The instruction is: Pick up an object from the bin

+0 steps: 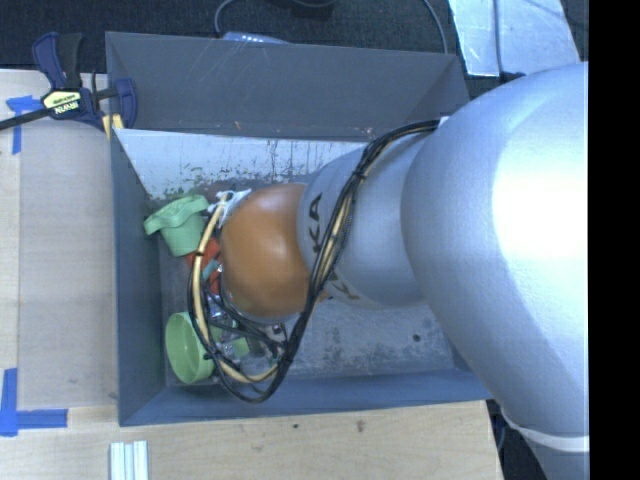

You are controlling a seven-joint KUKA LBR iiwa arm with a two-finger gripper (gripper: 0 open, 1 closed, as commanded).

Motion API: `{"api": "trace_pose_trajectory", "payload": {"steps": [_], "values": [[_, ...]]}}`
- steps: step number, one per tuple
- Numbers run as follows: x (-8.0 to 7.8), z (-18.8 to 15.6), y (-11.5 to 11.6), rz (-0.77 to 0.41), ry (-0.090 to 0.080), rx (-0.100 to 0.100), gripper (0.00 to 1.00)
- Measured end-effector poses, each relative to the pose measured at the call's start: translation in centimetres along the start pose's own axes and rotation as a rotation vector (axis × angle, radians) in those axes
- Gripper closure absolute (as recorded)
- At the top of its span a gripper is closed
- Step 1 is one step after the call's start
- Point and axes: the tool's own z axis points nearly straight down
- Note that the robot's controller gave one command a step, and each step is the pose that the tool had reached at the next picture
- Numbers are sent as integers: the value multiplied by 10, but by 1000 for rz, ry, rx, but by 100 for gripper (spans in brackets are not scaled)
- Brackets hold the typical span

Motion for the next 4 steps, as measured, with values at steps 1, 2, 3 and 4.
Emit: {"api": "trace_pose_trajectory", "payload": {"steps": [1, 2, 3, 4], "values": [[0, 0, 0, 0, 0, 0, 100], [2, -4, 0, -1, 4, 1, 100], [4, -24, 0, -1, 11, 2, 100], [-1, -99, 0, -1, -1, 0, 100]]}}
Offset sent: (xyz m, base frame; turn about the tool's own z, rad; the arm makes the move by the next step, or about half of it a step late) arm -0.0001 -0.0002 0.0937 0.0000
